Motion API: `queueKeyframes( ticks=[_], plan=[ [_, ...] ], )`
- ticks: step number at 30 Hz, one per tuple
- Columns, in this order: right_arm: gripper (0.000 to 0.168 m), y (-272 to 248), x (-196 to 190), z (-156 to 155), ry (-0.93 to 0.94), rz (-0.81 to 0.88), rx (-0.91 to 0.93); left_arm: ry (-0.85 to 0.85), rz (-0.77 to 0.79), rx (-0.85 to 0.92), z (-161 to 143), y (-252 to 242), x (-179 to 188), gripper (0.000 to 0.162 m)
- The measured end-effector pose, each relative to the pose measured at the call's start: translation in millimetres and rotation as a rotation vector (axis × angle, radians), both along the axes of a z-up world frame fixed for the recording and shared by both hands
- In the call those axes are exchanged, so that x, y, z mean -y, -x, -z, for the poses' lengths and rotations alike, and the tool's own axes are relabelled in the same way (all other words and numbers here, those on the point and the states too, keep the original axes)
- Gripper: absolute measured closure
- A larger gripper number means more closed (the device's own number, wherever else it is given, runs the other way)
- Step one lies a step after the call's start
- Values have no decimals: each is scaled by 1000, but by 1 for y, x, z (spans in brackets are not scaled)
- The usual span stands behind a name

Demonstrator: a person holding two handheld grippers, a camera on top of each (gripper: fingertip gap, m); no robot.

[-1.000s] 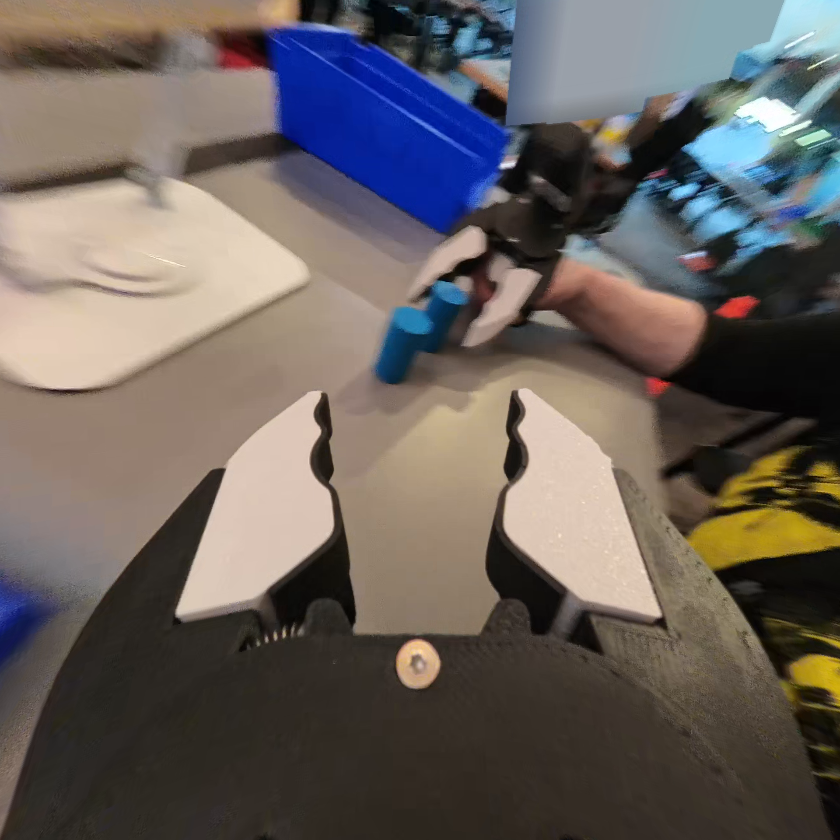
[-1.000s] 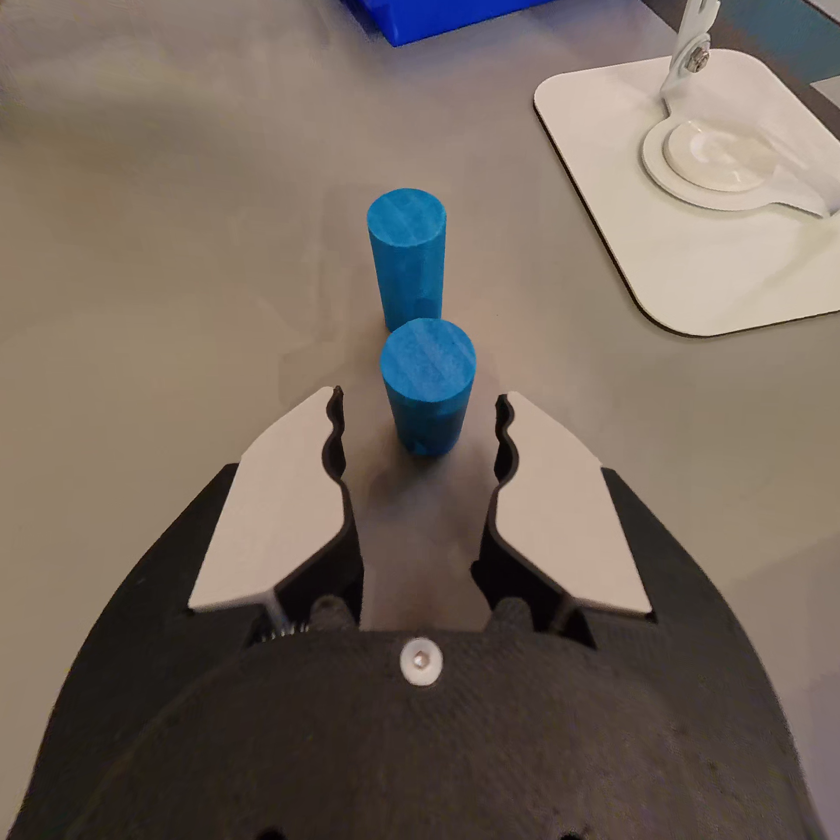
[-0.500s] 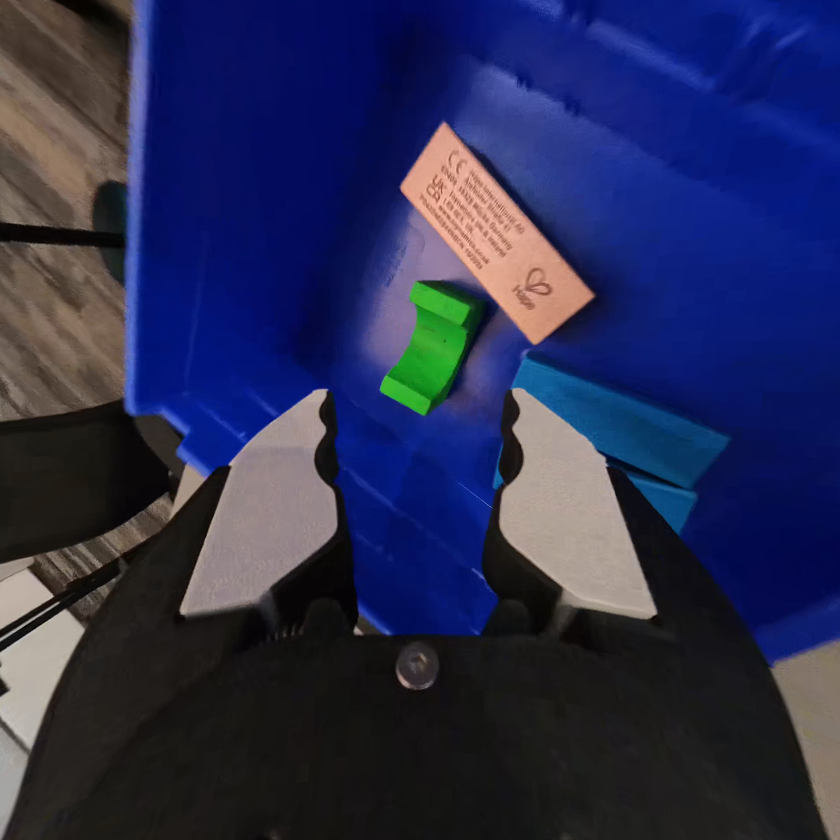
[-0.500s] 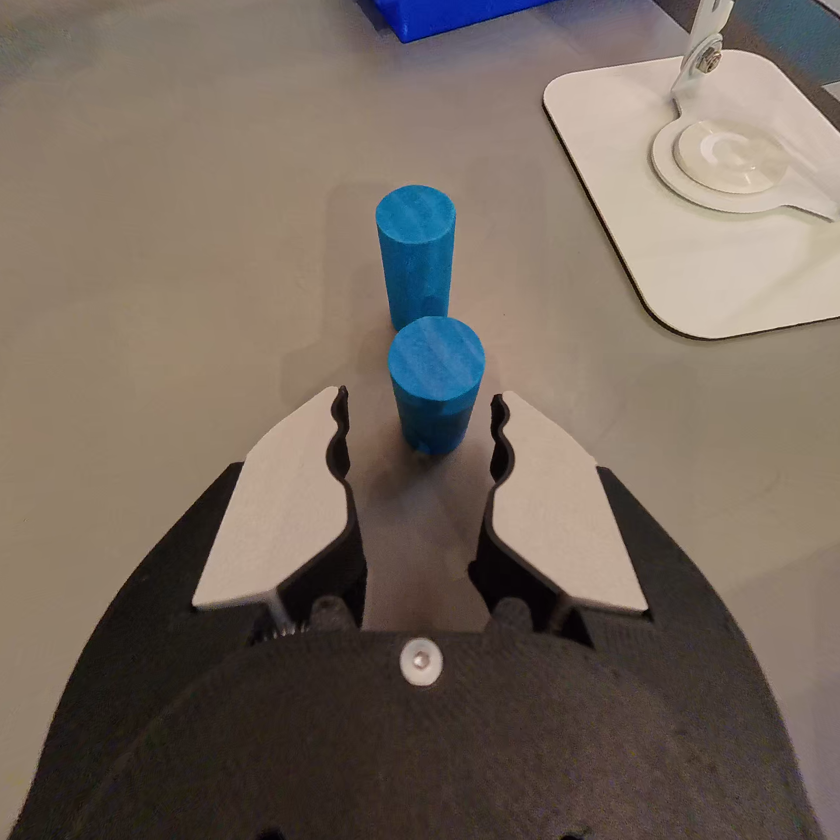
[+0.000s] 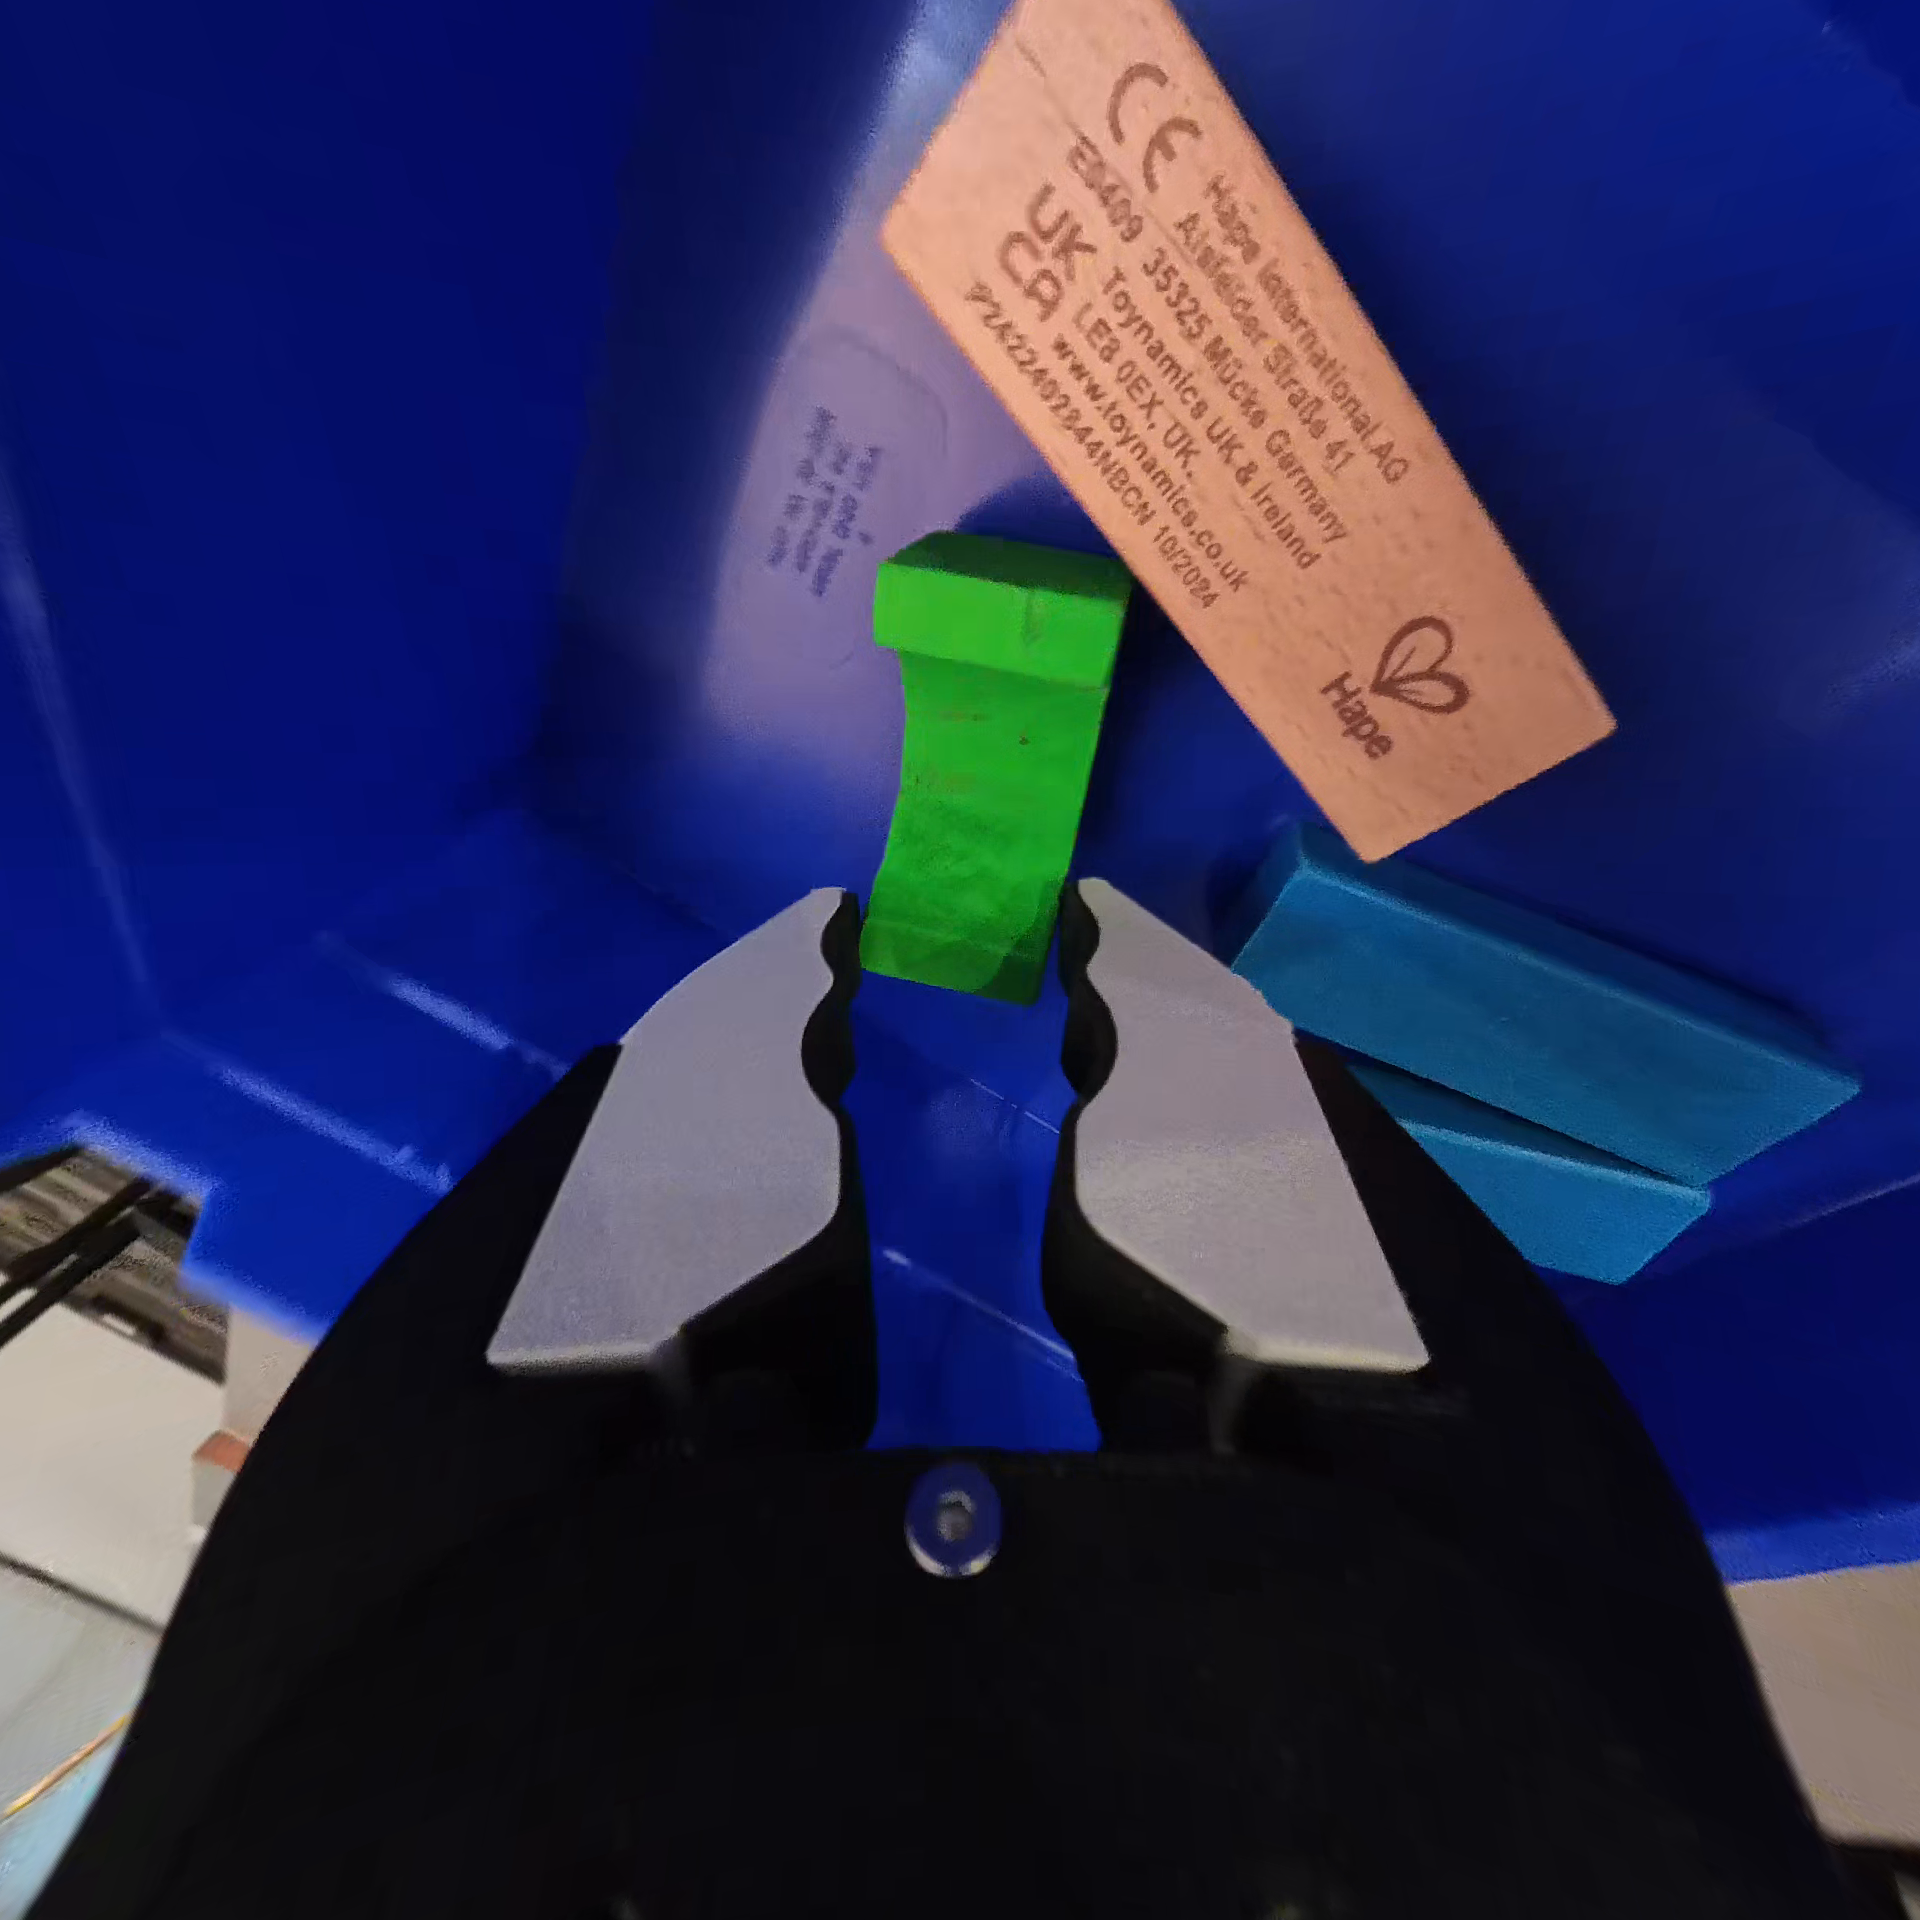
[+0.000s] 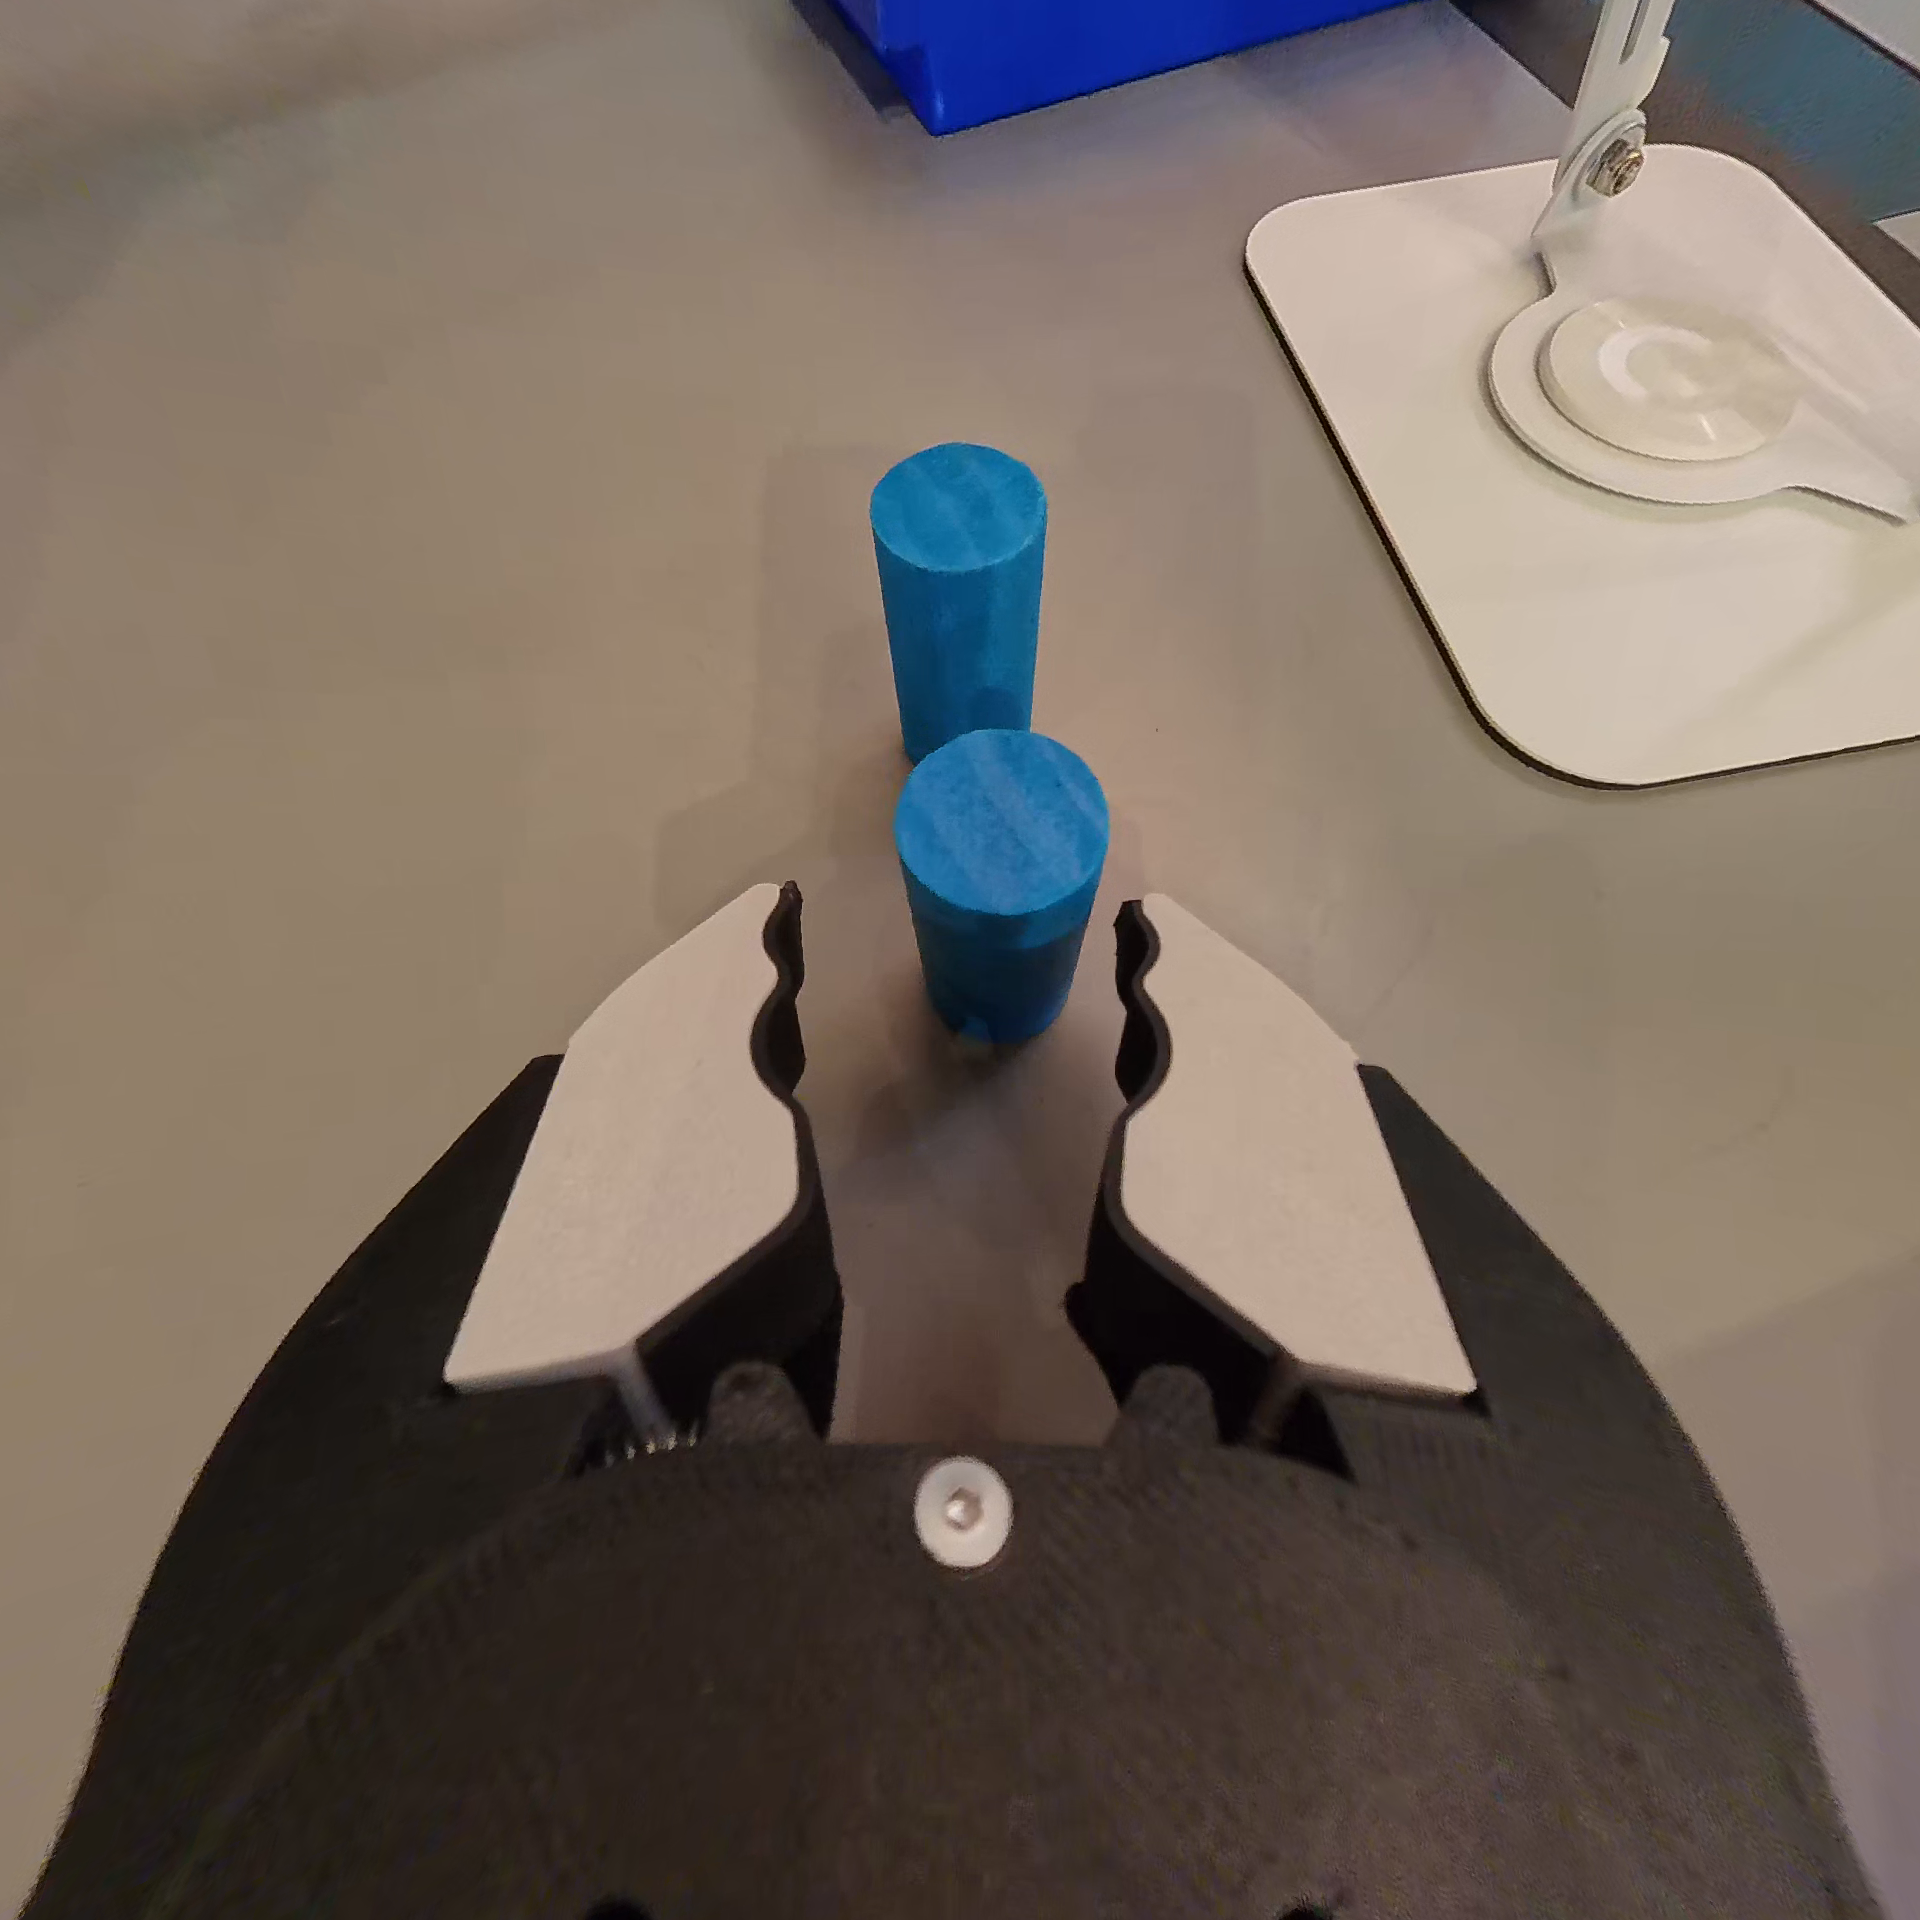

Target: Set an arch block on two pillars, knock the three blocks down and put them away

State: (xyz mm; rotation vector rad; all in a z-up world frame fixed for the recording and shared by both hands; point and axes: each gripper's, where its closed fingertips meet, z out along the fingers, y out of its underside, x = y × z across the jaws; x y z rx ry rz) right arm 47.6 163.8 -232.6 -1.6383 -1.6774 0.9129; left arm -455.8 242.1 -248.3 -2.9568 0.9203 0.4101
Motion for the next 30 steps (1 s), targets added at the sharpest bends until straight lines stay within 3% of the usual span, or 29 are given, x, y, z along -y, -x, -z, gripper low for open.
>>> queueKeyframes(
  ticks=[1, 5, 8, 12, 15, 21, 23, 29, 30],
  plan=[
    [108, 0, 0, -1, -2, 0, -4, -45, -12, 13, -7, -1, -1, 125],
    [95, -3, -3, -8, -33, 12, -57, -311, -91, 164, -53, -19, 6, 125],
    [97, -12, -9, -24, -72, 34, -129, -567, -163, 406, -98, -47, 29, 126],
    [108, -21, -13, -82, -181, 104, -291, -870, -48, 755, -153, -126, 76, 126],
    [110, -7, 8, -129, -203, 91, -381, -1056, 95, 977, -183, -204, 112, 126],
    [106, 60, 59, -169, -101, -11, -406, -1048, 312, 1374, -195, -354, 150, 126],
    [104, 76, 67, -172, -56, -45, -416, -1015, 346, 1416, -185, -393, 151, 126],
    [122, 81, 79, -172, 56, -133, -407, -922, 372, 1515, -167, -444, 150, 126],
    [132, 81, 80, -172, 61, -143, -406, -917, 374, 1520, -166, -447, 149, 126]
  ],
)
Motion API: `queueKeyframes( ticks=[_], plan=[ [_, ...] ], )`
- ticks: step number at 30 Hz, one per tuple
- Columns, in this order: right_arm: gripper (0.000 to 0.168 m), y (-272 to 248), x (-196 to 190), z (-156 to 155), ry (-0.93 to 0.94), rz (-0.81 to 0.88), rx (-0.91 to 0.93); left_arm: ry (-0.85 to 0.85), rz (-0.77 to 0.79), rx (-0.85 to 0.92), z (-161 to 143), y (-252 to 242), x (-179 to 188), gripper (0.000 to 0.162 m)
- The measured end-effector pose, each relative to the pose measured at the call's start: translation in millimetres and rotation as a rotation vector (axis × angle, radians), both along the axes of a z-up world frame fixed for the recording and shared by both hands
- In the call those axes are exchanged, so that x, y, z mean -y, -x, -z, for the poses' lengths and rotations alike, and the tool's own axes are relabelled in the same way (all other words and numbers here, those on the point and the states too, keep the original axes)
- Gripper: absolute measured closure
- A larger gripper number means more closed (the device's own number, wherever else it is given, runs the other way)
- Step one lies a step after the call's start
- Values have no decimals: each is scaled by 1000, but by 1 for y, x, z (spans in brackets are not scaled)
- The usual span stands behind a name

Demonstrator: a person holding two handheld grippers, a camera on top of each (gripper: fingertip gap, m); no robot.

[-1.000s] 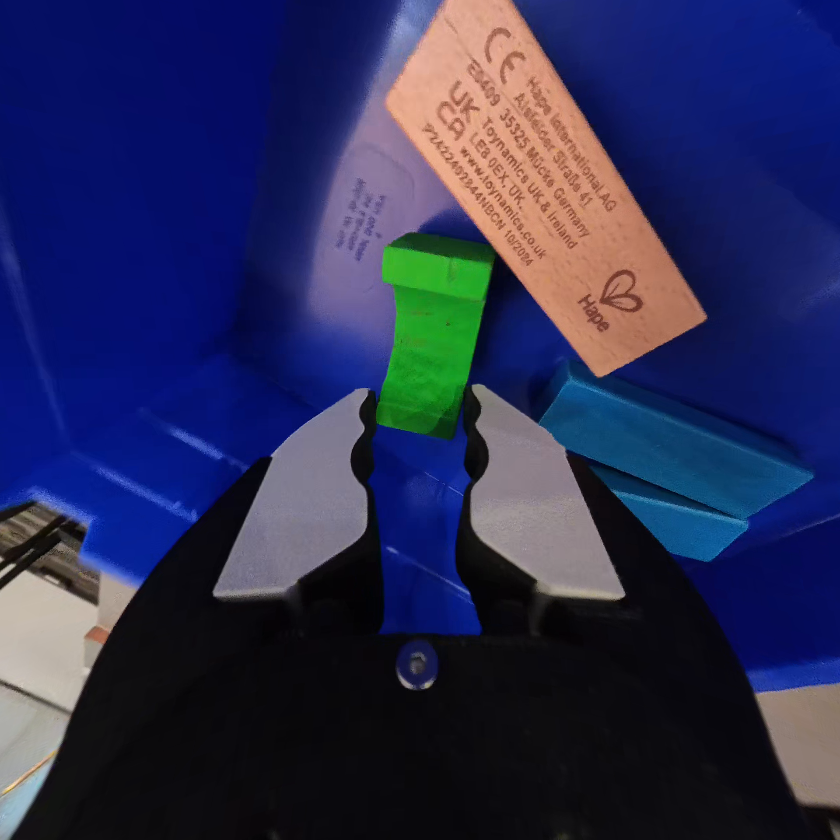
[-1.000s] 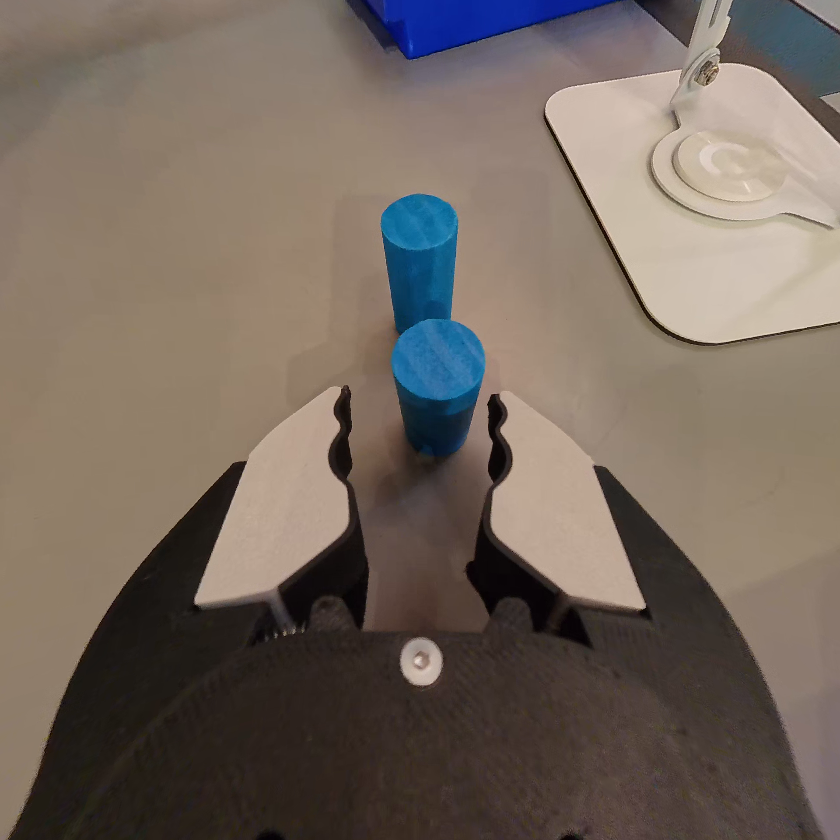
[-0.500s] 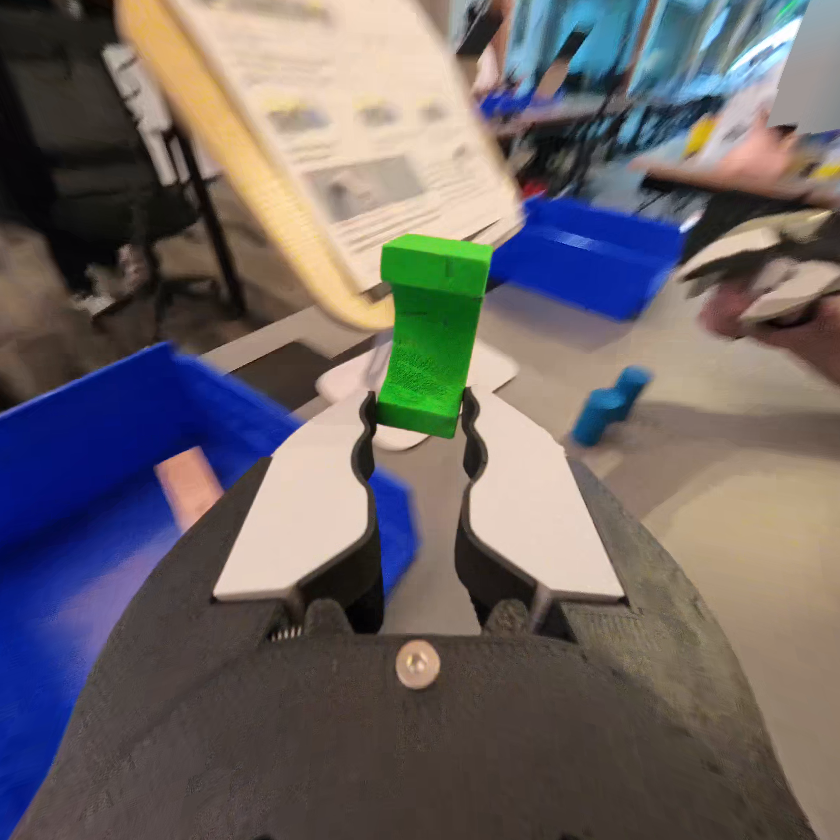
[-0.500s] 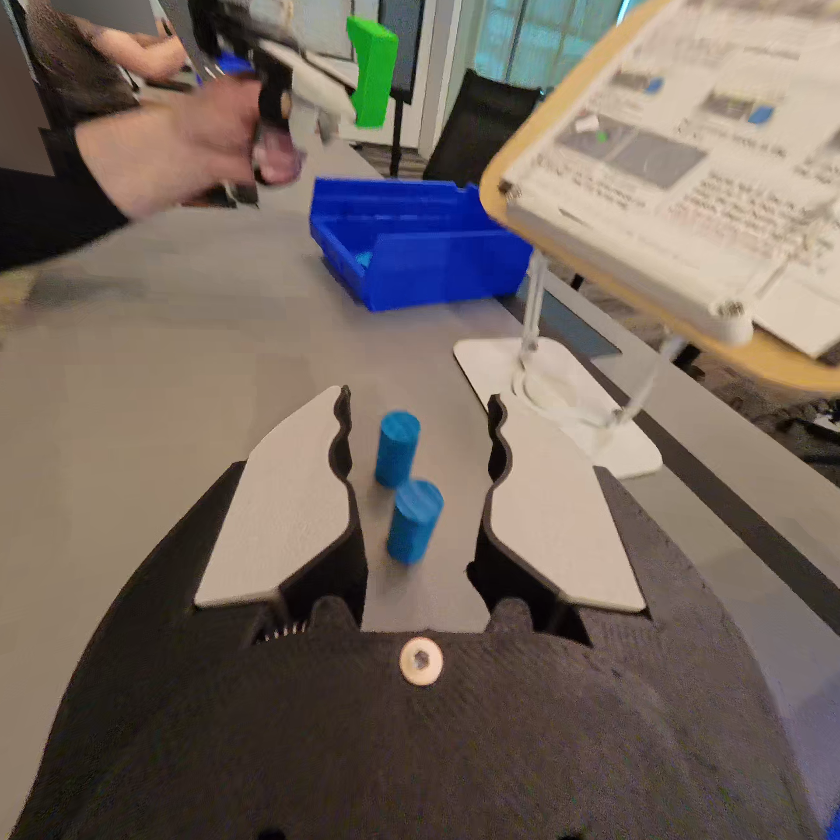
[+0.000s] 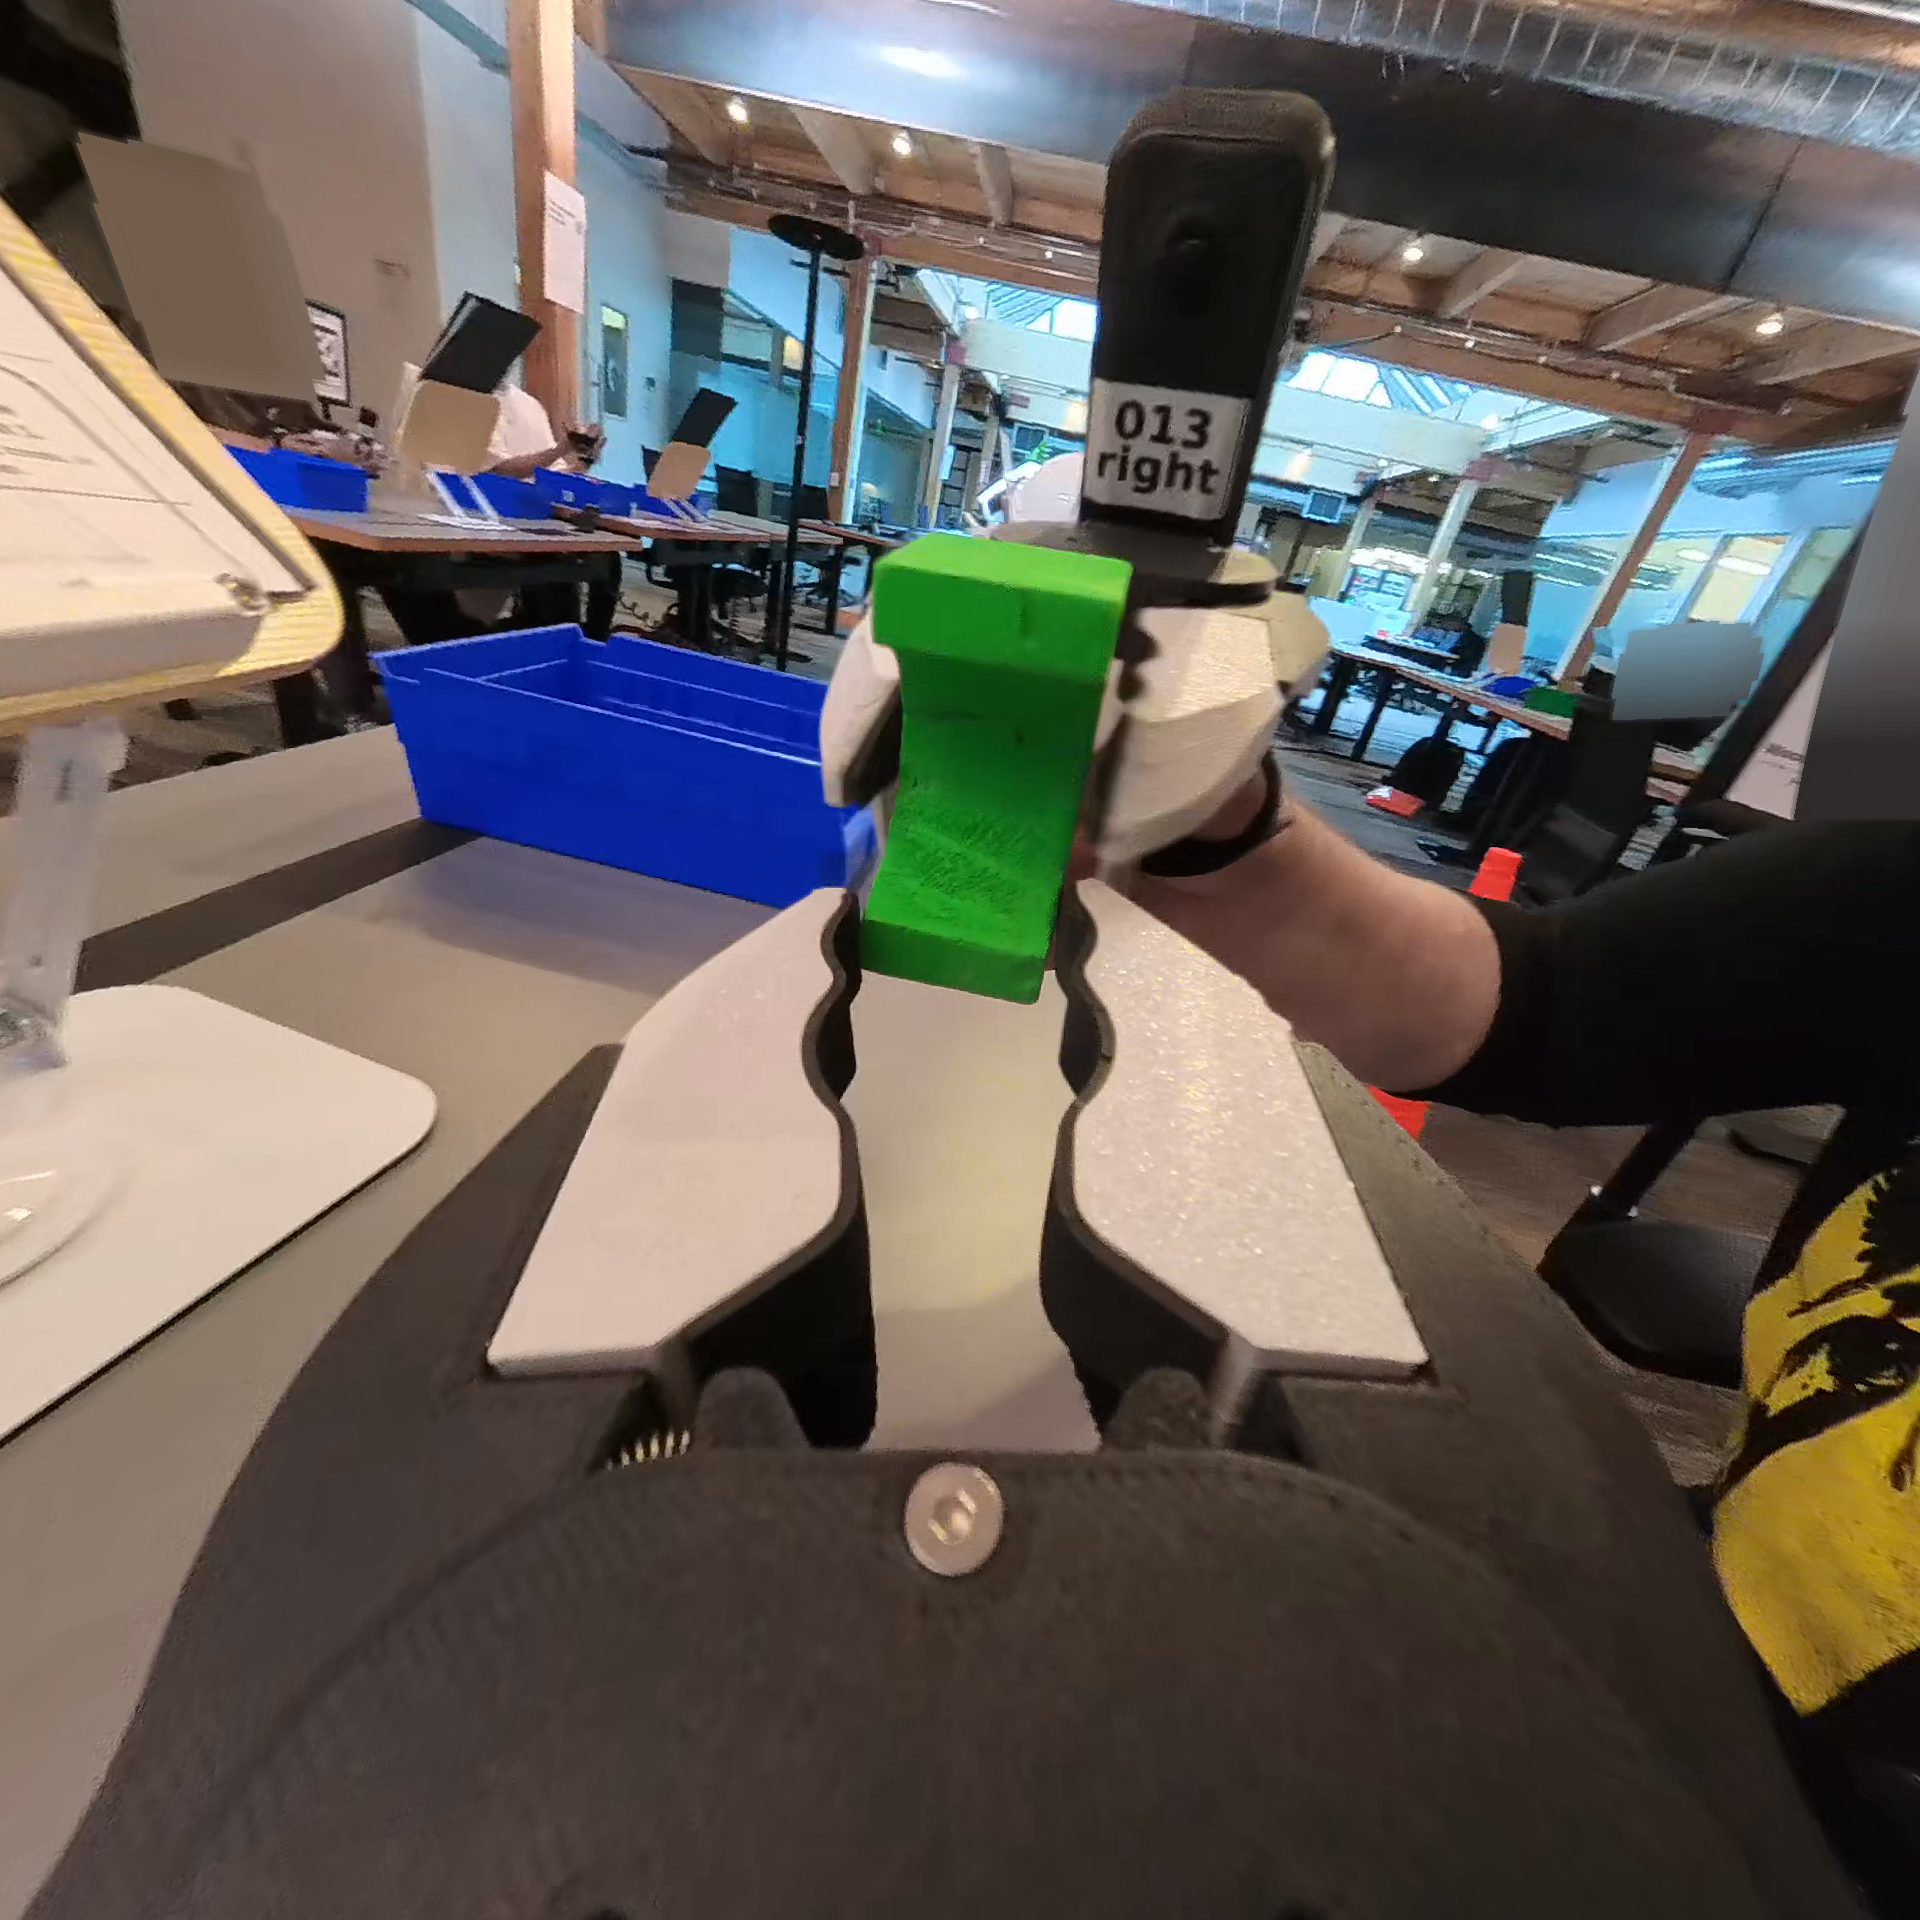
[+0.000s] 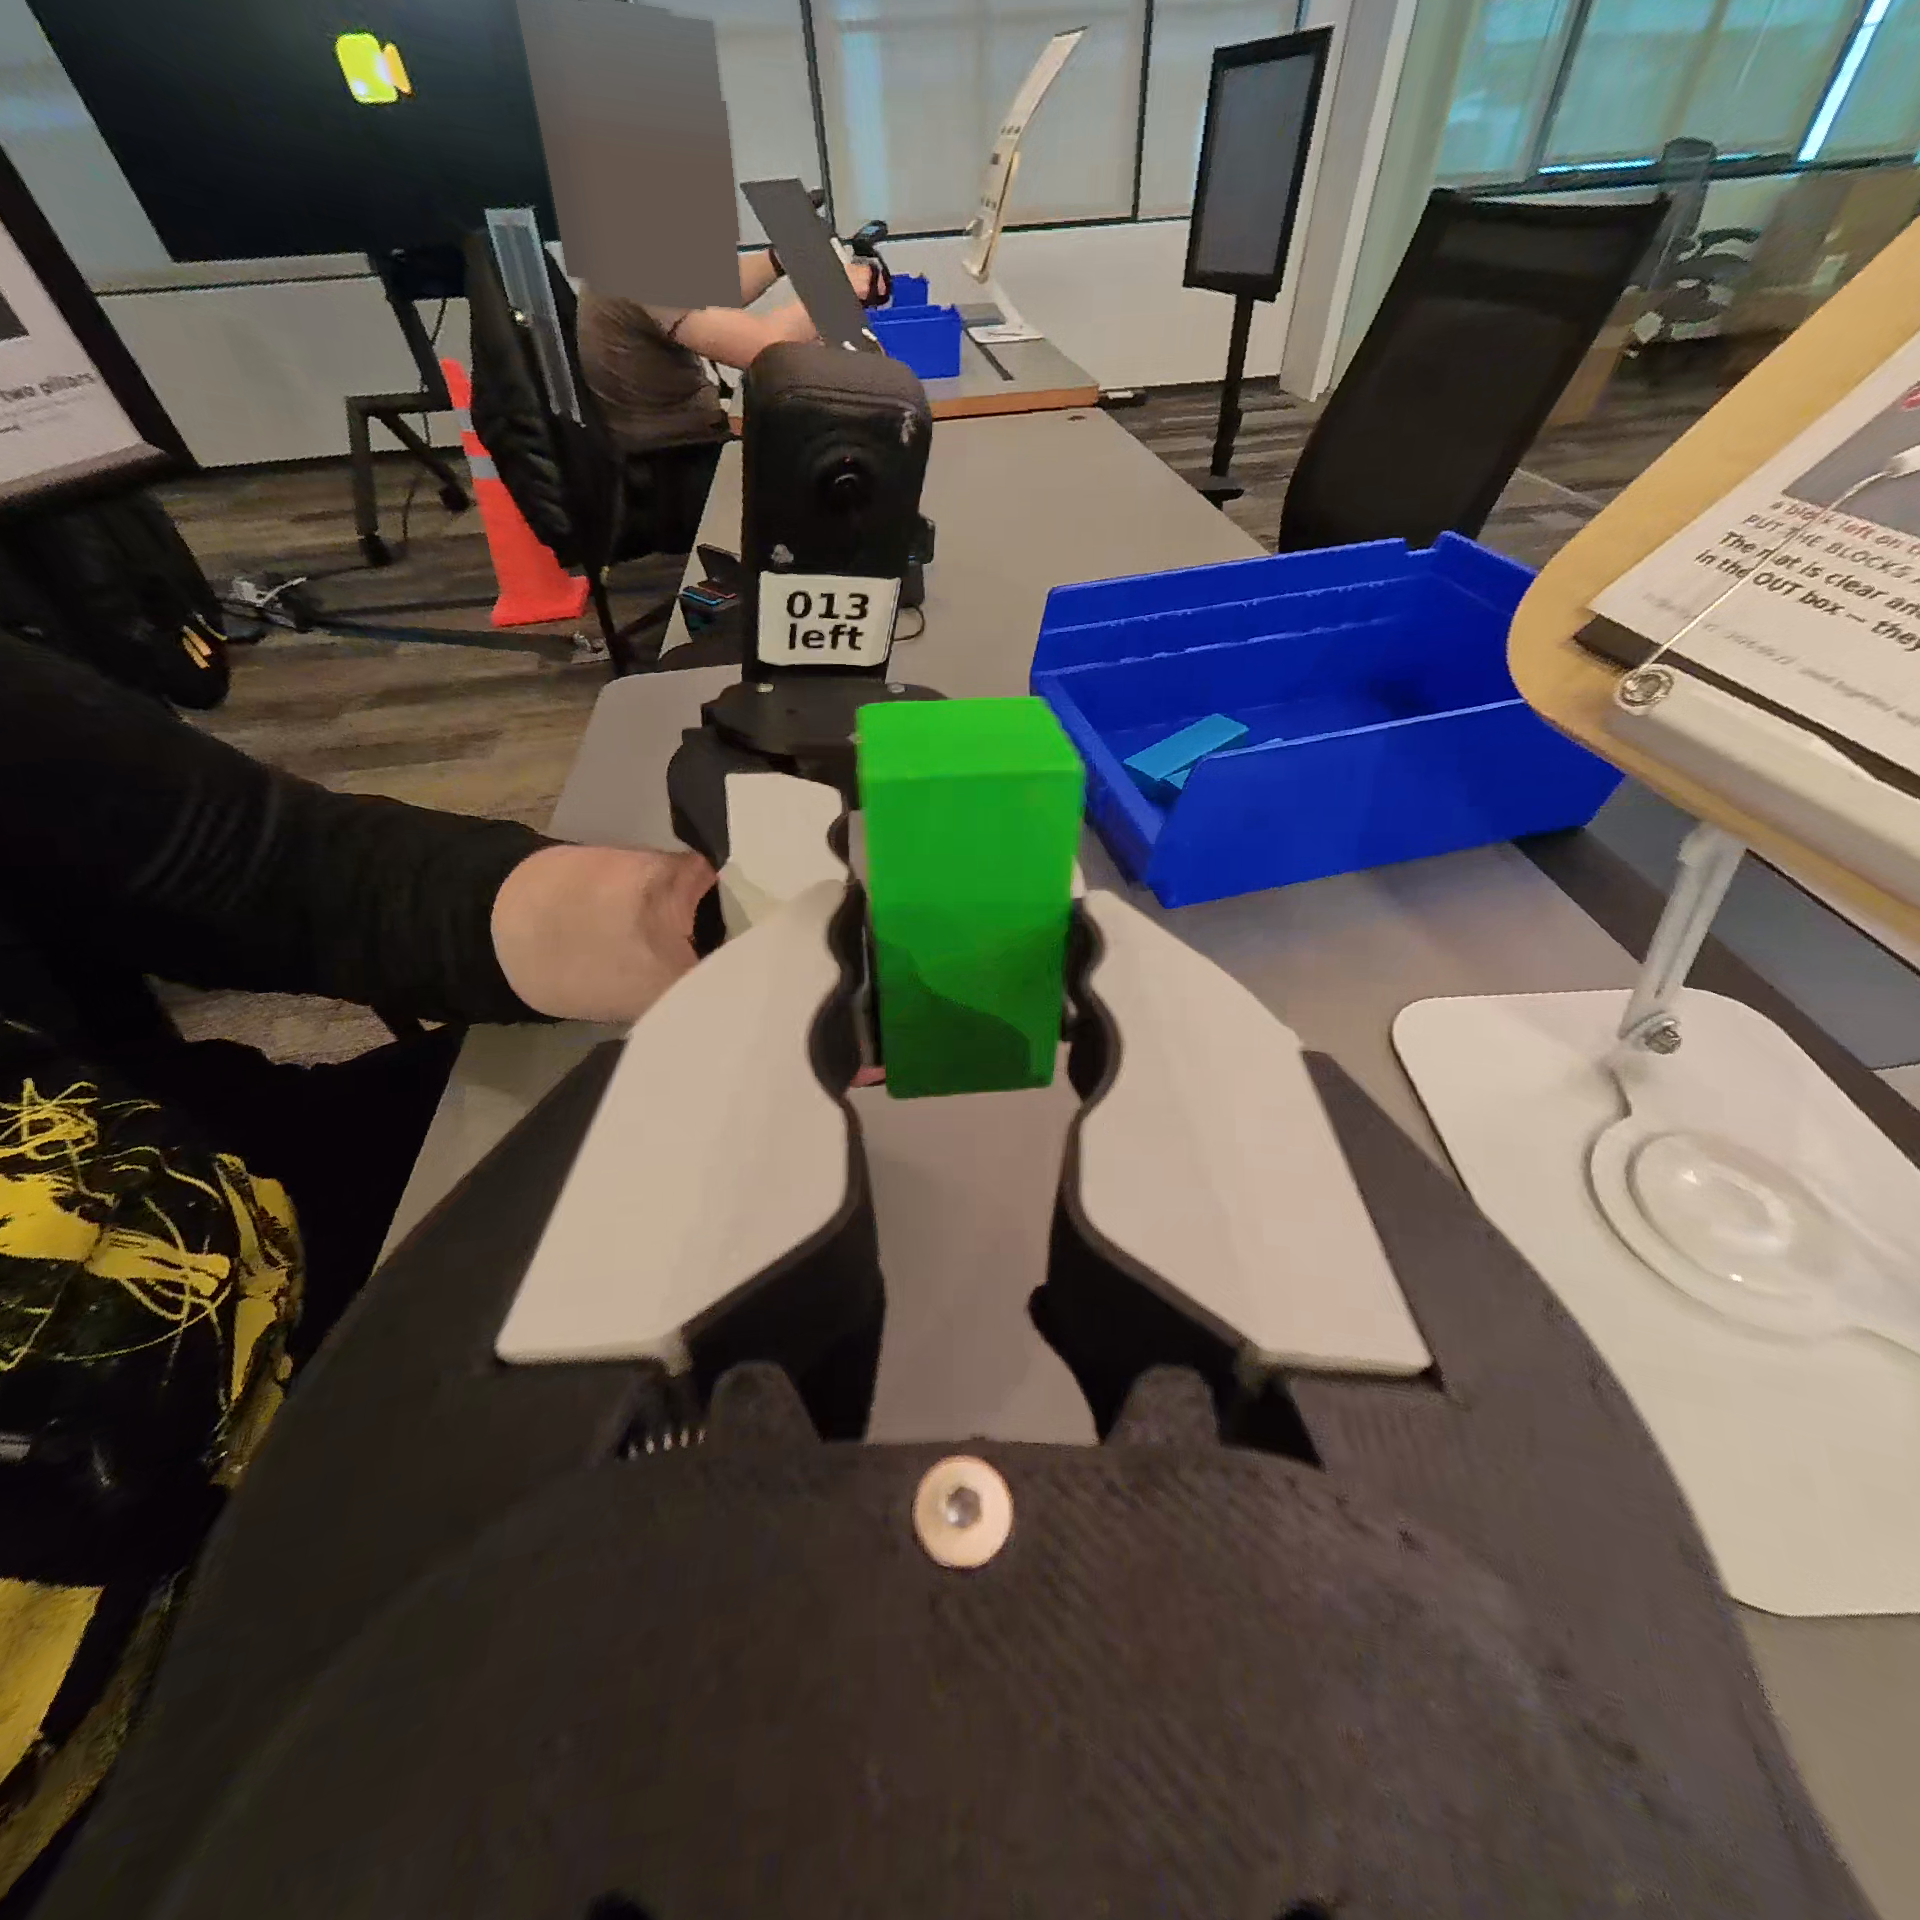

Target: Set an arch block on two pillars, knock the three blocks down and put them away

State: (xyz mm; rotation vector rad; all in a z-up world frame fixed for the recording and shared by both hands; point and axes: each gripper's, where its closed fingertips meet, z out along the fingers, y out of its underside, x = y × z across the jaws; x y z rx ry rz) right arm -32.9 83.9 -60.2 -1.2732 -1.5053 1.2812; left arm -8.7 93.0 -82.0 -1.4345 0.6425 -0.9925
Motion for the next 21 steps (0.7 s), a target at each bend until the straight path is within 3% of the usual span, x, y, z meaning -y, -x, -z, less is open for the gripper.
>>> queueKeyframes(
  ticks=[3, 5, 9, 14, 21],
  plan=[
    [134, -4, -5, -1, 5, -6, 42, 18, 25, 54, -2, -5, -2, 126],
    [133, -11, -14, -5, -6, 18, 95, 56, -3, 53, 4, 1, -10, 103],
    [133, -35, -45, 24, -106, 80, 465, 69, -114, -43, 28, 29, -23, 118],
    [133, -60, -60, 70, -190, 65, 931, 140, -177, 1, 39, 52, -37, 124],
    [133, -62, -76, 99, -243, 116, 1218, 174, -258, -67, 59, 64, -47, 126]
  ],
)
